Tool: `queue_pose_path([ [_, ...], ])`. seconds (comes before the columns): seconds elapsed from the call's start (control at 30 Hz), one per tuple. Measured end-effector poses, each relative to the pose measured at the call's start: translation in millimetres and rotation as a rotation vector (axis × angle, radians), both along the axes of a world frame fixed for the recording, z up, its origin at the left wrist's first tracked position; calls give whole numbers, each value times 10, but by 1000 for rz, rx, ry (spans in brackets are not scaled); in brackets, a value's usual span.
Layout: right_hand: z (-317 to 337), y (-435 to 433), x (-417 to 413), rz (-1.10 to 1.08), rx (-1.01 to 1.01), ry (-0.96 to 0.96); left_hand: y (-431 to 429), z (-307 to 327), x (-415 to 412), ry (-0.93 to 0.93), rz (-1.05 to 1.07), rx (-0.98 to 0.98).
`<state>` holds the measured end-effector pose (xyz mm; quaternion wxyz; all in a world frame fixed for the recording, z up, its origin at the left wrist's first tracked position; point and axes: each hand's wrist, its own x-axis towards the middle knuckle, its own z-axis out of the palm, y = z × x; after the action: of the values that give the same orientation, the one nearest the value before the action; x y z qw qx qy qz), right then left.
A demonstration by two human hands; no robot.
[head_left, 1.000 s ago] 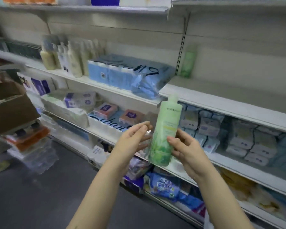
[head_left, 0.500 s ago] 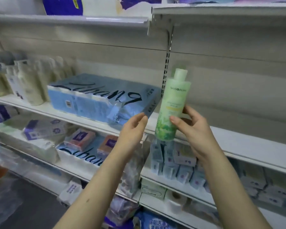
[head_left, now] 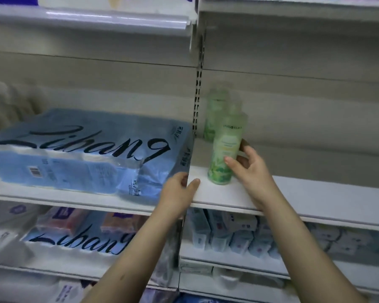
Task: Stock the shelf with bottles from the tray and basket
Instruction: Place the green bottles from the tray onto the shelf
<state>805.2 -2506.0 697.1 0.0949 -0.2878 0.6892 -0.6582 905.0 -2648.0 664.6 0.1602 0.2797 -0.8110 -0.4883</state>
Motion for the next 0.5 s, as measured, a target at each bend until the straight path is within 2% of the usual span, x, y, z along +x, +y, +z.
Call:
queue_pose_path([
  [0.17, 16, -44, 91, -85, 125, 91, -42, -66, -19, 85, 14, 186],
  [0.3, 38, -89, 101, -165, 215, 137, -60, -110, -32, 118, -10, 194],
  [0.5, 111, -285, -166, -138, 265, 103, -60, -125, 0, 159, -33, 235],
])
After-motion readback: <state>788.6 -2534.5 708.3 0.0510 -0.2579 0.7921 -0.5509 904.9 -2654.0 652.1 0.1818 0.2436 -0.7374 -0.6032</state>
